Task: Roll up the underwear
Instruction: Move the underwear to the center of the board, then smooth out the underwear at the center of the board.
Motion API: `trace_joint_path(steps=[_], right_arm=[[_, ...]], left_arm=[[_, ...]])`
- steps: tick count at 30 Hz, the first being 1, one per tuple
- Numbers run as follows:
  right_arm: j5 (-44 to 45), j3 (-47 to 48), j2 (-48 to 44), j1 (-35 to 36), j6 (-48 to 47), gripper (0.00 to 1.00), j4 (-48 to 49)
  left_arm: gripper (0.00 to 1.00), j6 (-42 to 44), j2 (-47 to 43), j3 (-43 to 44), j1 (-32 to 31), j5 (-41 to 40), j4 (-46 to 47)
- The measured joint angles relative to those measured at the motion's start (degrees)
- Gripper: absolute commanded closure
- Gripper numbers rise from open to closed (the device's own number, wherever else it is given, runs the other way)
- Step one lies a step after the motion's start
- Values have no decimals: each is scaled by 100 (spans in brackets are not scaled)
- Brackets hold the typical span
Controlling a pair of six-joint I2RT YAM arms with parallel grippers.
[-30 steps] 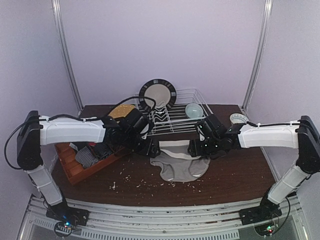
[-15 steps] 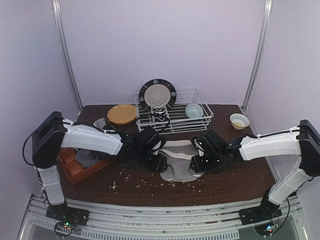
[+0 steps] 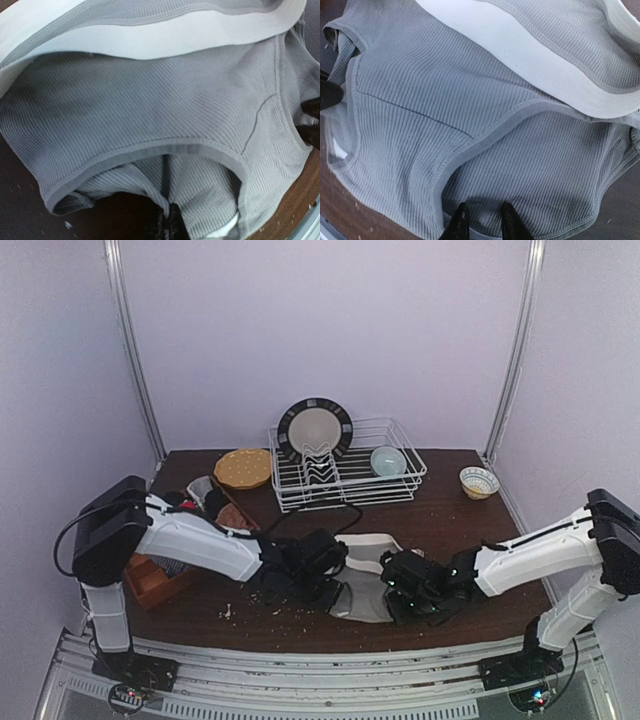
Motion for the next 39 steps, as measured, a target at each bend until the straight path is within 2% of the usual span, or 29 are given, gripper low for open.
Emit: trace_joint_path(steps=[4, 5, 7, 9, 11, 13, 16, 18, 21, 25, 28, 33, 37, 39], right_arm=[[48, -435, -619, 629, 546, 75, -396], [46, -540, -789, 782, 697, 68, -538], [31, -693, -1078, 1016, 949, 50, -761], [-15, -804, -1453, 1152, 1165, 40, -1008], [0, -785, -1840, 1158, 1207, 36, -1246], [39, -586, -2149, 1091, 1169, 35, -1506], [76, -63, -2396, 640, 927, 38, -1648], [76, 173, -2413, 127, 743, 40, -1534], [-22, 280, -2116, -501, 400, 41, -1357], [-238, 468, -1231, -629, 66, 40, -1322], [-361, 586, -730, -627, -168, 52, -1316], [-308, 796, -350, -721, -321, 80, -1285], [-197, 931, -118, -990, -341, 95, -1226], [-181, 1005, 2, -1113, -334, 100, -1196]], left_arm=[[100, -236, -415, -472, -686, -219, -195], [91, -317, -522, -570, -811, -249, -278], [61, -538, -796, -831, -1174, -354, -533], [40, -750, -1051, -1036, -1436, -444, -817], [24, -920, -1305, -1172, -1541, -509, -1080], [20, -973, -1550, -1187, -1537, -656, -1331], [23, -1021, -1919, -1054, -1414, -946, -1606], [29, -1014, -2061, -933, -1274, -1084, -1661], [43, -992, -2240, -909, -839, -1196, -1631], [61, -872, -2275, -1078, -184, -1231, -1547], [77, -732, -2256, -1115, 0, -1231, -1572], [100, -485, -2127, -1113, 0, -1113, -1491], [100, -326, -1941, -1121, 0, -798, -1246], [100, -286, -1862, -1156, 0, -654, -1075]])
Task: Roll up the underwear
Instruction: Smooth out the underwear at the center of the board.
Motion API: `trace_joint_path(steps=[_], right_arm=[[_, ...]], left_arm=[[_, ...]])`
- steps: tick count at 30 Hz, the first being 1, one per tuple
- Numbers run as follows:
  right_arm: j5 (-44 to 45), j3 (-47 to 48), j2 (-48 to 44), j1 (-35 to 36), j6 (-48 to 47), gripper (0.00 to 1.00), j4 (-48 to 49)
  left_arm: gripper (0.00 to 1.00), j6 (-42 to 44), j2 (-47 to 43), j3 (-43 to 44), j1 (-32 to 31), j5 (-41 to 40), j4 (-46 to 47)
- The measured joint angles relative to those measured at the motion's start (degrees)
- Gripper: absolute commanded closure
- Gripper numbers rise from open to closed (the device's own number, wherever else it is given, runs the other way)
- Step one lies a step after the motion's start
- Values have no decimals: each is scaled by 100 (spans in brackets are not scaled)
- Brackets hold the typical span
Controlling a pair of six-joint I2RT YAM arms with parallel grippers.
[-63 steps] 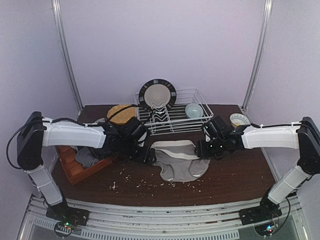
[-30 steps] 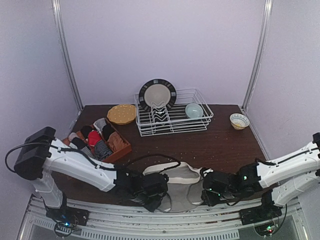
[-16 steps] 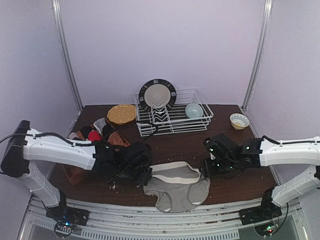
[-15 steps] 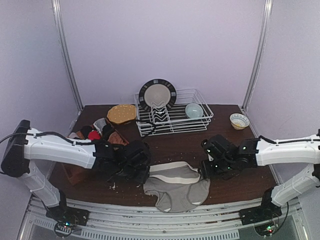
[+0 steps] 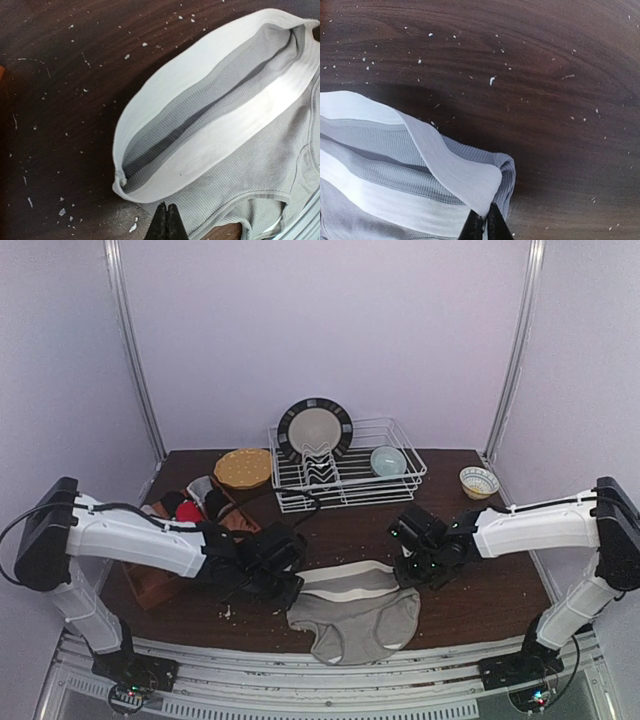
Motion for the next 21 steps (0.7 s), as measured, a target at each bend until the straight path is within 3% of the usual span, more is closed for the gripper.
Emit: trace_joint_path(steps=[11, 12, 16, 21], right_arm=[[-1119, 68, 120, -1165, 890, 99, 887], [-1252, 48, 131, -1303, 999, 94, 1029], [-1836, 35, 367, -1722, 1412, 60, 1506], [-2138, -22, 470, -1851, 1543, 43, 1665]], left_arm=[[100, 192, 562, -81, 0, 525, 570], [100, 192, 590, -87, 0, 538, 597], [100, 201, 726, -94, 0, 568, 697], [100, 212, 767, -83, 0, 562, 763]])
